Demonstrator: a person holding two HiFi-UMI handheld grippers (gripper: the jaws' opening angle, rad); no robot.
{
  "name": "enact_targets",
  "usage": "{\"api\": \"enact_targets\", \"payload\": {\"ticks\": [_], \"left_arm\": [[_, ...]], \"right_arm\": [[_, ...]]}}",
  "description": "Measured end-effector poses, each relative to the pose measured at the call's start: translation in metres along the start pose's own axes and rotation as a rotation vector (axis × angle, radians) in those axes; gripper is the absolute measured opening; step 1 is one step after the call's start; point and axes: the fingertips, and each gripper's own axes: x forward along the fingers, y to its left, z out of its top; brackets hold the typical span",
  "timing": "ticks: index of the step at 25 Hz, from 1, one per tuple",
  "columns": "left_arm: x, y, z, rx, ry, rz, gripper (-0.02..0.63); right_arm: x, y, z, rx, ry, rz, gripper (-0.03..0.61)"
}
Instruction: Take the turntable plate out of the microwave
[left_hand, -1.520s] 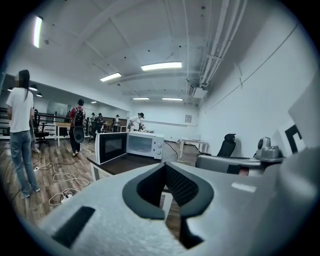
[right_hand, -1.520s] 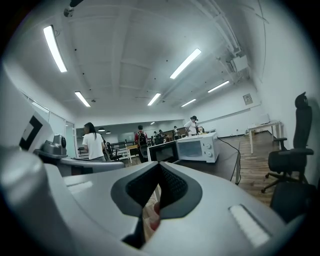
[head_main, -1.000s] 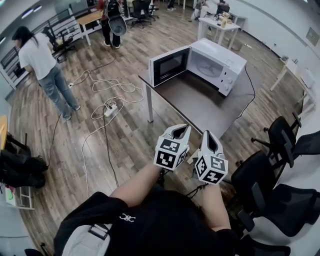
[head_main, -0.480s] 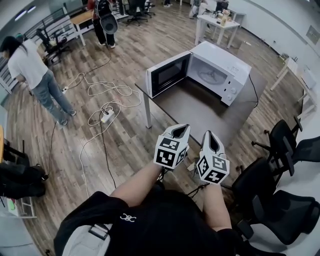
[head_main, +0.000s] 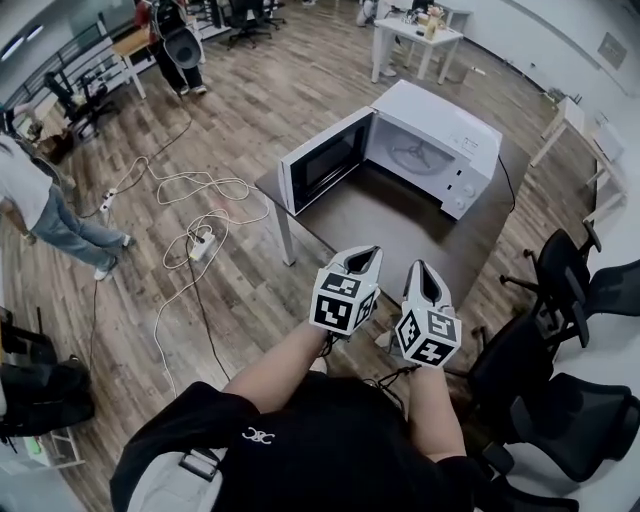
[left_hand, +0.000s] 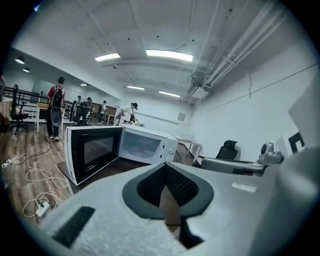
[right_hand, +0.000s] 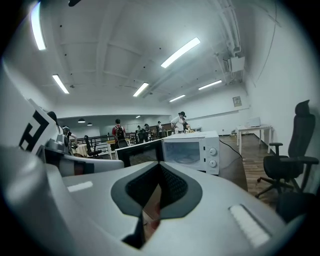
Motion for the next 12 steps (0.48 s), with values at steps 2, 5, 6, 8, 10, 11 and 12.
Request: {"api": "enact_targets", "payload": {"ticks": [2, 5, 6, 8, 10, 11, 12], "left_arm": [[0.010, 0.011, 0.003, -0.011, 0.007, -0.016, 0.009], [0.022, 0.026, 0.004, -0.027, 0.016, -0.027, 0.009], [0.025, 0.030, 0.004, -0.030, 0.020, -0.027, 0.009], [0.031, 0.036, 0.003, -0.029, 0.029, -0.030, 0.009], [0.037, 0.039, 0.001, -0.028, 0.037, -0.043, 0.009], [0.040, 0.040, 0.001, -0.033, 0.039, -0.049, 0.009], [0.043, 0.042, 0.001, -0.040, 0.038, -0.052, 0.009]], "right_arm": [[0.011, -0.002, 0.002, 0.002, -0.001, -0.022, 0.009], [0.025, -0.003, 0.002, 0.006, 0.003, -0.048, 0.009], [0.028, -0.003, 0.000, 0.006, 0.008, -0.056, 0.009], [0.034, -0.004, -0.002, 0.006, 0.020, -0.068, 0.009], [0.040, -0.005, -0.003, 0.005, 0.026, -0.076, 0.009], [0.043, -0.005, -0.002, 0.004, 0.027, -0.079, 0.009], [0.046, -0.005, -0.002, 0.001, 0.028, -0.081, 0.009]]}}
